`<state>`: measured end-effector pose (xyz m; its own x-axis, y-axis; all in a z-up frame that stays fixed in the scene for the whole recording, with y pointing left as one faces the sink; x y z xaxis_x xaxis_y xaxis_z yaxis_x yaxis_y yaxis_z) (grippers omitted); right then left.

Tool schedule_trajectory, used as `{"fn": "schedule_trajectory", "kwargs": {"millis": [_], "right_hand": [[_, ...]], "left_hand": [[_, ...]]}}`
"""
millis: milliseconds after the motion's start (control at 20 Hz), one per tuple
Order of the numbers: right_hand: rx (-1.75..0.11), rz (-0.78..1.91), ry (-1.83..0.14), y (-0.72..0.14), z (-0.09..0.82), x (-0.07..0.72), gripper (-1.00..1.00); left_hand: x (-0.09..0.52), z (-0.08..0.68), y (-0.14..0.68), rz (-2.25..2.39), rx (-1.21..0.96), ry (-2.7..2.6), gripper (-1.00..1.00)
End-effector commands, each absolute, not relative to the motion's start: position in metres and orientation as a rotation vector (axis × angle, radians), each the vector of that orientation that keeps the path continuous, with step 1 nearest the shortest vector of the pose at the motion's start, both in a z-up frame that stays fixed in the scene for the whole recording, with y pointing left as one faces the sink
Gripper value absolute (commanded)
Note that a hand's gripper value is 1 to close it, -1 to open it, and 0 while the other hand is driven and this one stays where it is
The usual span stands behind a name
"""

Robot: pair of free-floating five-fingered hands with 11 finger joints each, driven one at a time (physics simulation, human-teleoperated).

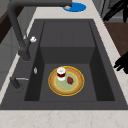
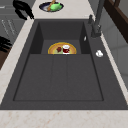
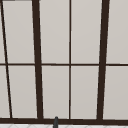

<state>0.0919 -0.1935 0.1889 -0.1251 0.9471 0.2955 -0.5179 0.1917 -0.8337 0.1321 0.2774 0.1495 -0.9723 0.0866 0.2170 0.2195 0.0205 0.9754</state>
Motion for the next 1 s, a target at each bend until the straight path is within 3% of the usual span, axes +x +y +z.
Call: {"fn": "schedule_trajectory", "kwargs": {"millis": [0, 100, 150, 950], "right_hand": [[-0.5, 1.388, -1.094, -0.211, 0.189, 0.089, -1.0], [-0.509, 1.367, -1.066, -0.209, 0.189, 0.088, -1.0], [-0.51, 1.373, -1.06, -0.205, 0.188, 0.087, 0.0], [-0.542, 1.368, -1.056, -0.211, 0.186, 0.087, 0.0]], "left_hand": [[0.132, 0.149, 0.277, -2.108, -0.327, -2.173, 0.0], [0.132, 0.149, 0.277, -2.108, -0.327, -2.173, 0.0], [0.132, 0.149, 0.277, -2.108, -0.327, -2.173, -1.0], [0.193, 0.15, 0.216, -2.098, -0.407, -2.107, -1.0]]}}
